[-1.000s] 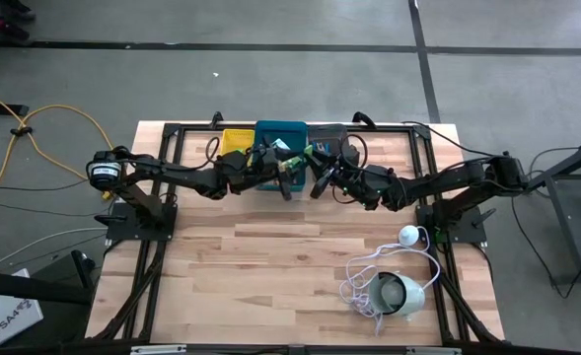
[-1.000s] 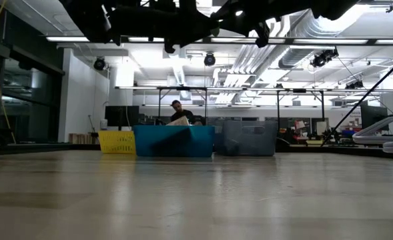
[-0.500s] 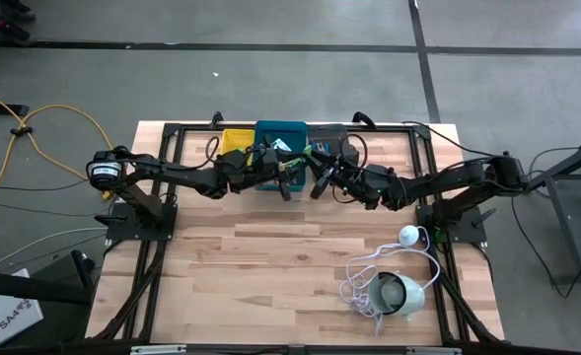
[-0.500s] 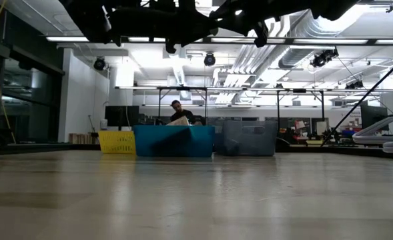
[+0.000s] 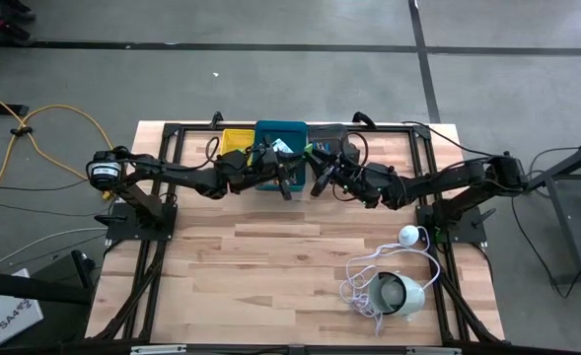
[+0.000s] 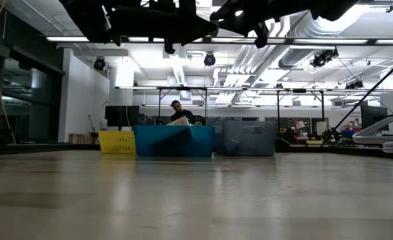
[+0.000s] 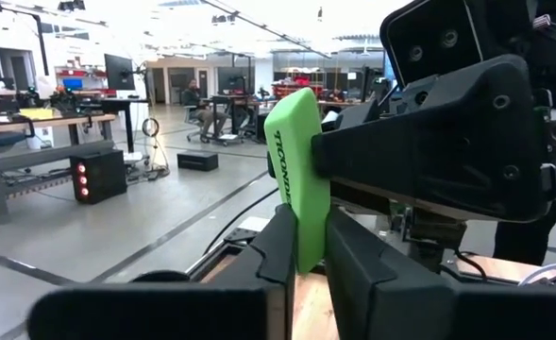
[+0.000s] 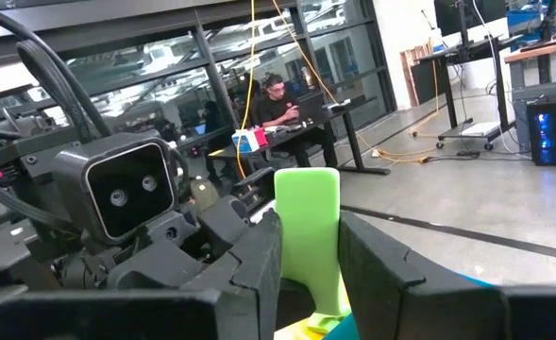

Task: Pick & Place School Supplies
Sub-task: Put the green eraser into the yellow bin

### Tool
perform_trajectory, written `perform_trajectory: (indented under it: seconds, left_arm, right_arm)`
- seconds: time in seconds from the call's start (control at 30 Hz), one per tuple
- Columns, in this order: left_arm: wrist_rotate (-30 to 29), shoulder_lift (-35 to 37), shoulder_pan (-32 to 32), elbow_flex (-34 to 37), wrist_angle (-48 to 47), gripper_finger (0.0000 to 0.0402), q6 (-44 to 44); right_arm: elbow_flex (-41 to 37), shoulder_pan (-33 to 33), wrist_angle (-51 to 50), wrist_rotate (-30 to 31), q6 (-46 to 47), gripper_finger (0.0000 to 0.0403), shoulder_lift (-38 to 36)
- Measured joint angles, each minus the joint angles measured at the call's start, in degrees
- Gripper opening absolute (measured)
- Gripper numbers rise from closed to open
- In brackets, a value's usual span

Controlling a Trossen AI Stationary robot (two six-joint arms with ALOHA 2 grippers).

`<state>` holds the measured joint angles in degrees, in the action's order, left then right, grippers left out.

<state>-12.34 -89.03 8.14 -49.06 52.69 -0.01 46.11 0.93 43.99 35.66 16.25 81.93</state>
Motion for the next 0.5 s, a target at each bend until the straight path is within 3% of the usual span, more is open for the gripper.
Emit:
perform_trajectory:
  seconds: [0.3, 0.5]
  left_arm:
    - [-0.3, 0.0, 0.0, 0.0, 0.0, 0.0021, 0.0]
    - [-0.5, 0.0, -0.3, 0.0, -0.1, 0.0019, 2.8]
  right_arm:
    - [0.0, 0.0, 0.0, -0.2, 0.2, 0.0095, 0.0]
    - [0.0, 0.1, -0.2, 0.2, 0.2, 0.0128, 0.0]
